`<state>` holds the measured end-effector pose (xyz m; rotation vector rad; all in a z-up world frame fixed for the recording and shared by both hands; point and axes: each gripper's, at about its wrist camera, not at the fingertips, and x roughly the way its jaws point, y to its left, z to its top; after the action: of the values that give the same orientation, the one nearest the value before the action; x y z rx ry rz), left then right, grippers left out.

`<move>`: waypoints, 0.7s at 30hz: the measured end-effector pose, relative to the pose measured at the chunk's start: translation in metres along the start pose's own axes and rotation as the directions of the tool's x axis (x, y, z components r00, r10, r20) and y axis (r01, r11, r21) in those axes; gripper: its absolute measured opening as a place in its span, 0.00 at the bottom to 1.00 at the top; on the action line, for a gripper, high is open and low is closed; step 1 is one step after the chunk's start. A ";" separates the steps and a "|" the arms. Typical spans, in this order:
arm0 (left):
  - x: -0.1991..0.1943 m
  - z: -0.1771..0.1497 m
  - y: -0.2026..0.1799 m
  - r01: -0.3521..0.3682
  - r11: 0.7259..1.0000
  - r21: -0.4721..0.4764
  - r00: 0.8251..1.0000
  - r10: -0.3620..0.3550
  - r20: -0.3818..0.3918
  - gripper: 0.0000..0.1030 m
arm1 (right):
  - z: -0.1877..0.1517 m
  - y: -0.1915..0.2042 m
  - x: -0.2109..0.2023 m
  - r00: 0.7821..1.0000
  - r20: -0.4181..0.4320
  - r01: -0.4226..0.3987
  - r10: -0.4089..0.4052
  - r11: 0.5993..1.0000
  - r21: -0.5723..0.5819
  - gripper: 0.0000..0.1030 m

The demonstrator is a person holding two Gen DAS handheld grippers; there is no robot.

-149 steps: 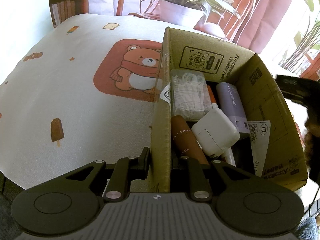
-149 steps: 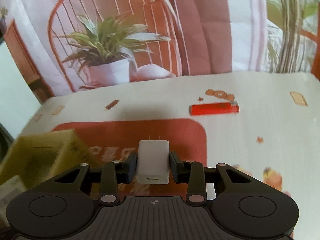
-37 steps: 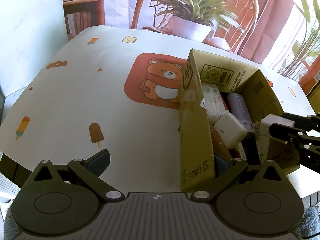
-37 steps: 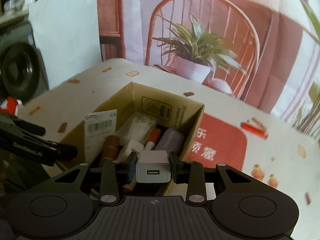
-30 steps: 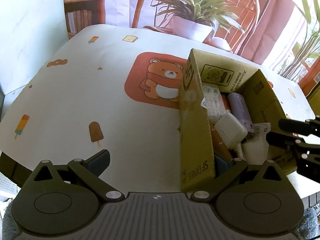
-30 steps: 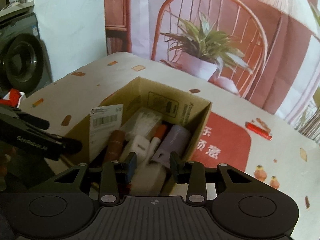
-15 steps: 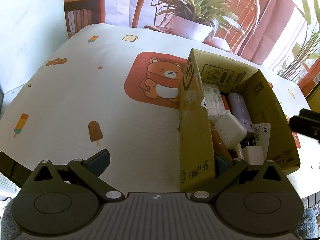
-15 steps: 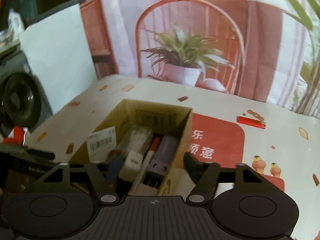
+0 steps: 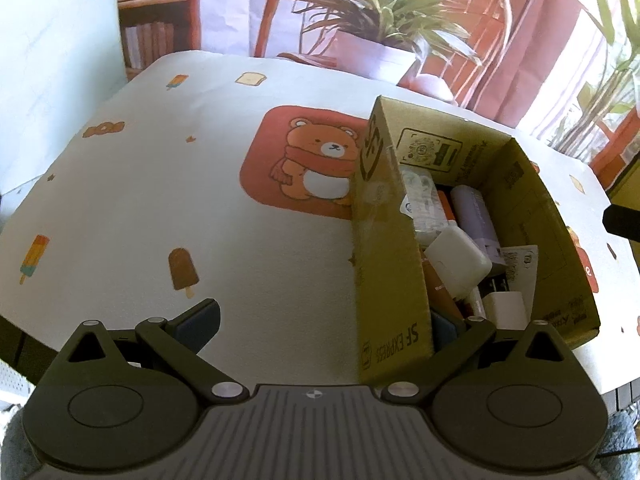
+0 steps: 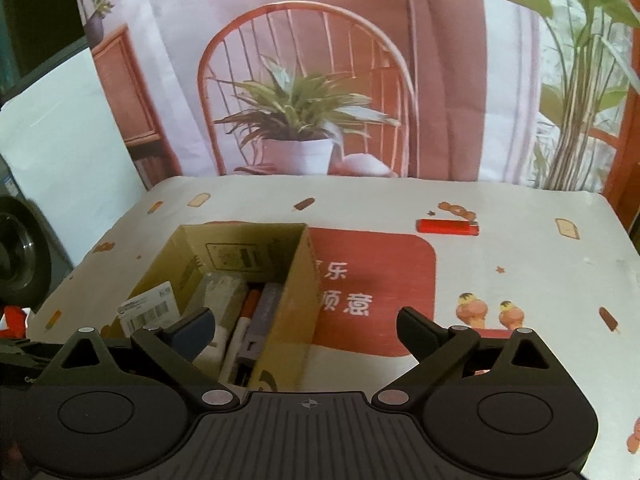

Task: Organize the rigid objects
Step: 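Withdraw the open right tool toward the red lighter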

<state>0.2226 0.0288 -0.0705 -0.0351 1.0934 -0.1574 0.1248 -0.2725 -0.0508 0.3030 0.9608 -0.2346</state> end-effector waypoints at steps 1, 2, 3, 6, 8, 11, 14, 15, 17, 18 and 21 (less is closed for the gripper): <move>0.000 0.001 -0.001 0.005 1.000 0.007 1.000 -0.005 0.004 1.00 | 0.000 -0.001 0.000 1.000 0.000 0.002 -0.002 1.000 0.003 0.94; 0.000 0.001 -0.003 0.011 1.000 0.015 1.000 -0.011 0.008 1.00 | -0.001 -0.002 0.000 1.000 0.001 0.004 -0.004 1.000 0.004 0.94; 0.000 0.001 -0.005 0.018 0.999 0.030 1.000 -0.019 0.012 1.00 | 0.000 -0.003 0.001 1.000 0.001 0.006 -0.006 1.000 0.005 0.94; -0.001 0.000 -0.011 0.032 0.997 0.069 0.999 -0.034 0.030 0.91 | 0.000 -0.006 0.002 1.000 0.000 0.009 -0.009 1.000 0.008 0.94; -0.001 0.000 -0.013 0.056 0.996 0.072 0.998 -0.058 0.027 0.79 | 0.000 -0.006 0.002 1.000 -0.001 0.009 -0.009 1.000 0.010 0.94; 0.001 0.001 -0.014 0.068 0.995 0.068 0.997 -0.070 0.020 0.62 | -0.001 -0.006 0.003 1.000 0.000 0.009 -0.009 1.000 0.010 0.94; 0.001 0.000 -0.013 0.099 0.993 0.063 0.995 -0.100 0.014 0.49 | -0.001 -0.008 0.003 1.000 0.002 0.010 -0.010 1.000 0.011 0.94; 0.001 0.000 -0.015 0.107 0.992 0.069 0.994 -0.108 0.017 0.46 | -0.001 -0.009 0.003 1.000 0.003 0.012 -0.012 1.000 0.012 0.94; 0.000 -0.002 -0.019 0.120 0.989 0.085 0.992 -0.122 0.020 0.32 | -0.001 -0.011 0.004 1.000 0.004 0.016 -0.017 1.000 0.016 0.94; -0.001 -0.002 -0.021 0.129 0.987 0.092 0.991 -0.131 0.021 0.29 | -0.001 -0.014 0.004 1.000 0.004 0.018 -0.018 1.000 0.019 0.94; -0.001 -0.003 -0.026 0.138 0.984 0.109 0.990 -0.141 0.020 0.20 | 0.001 -0.020 0.005 1.000 0.007 0.025 -0.025 0.999 0.020 0.94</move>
<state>0.2167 0.0035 -0.0682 -0.0171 1.0532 -0.3407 0.1216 -0.2923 -0.0573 0.3087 0.9560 -0.2683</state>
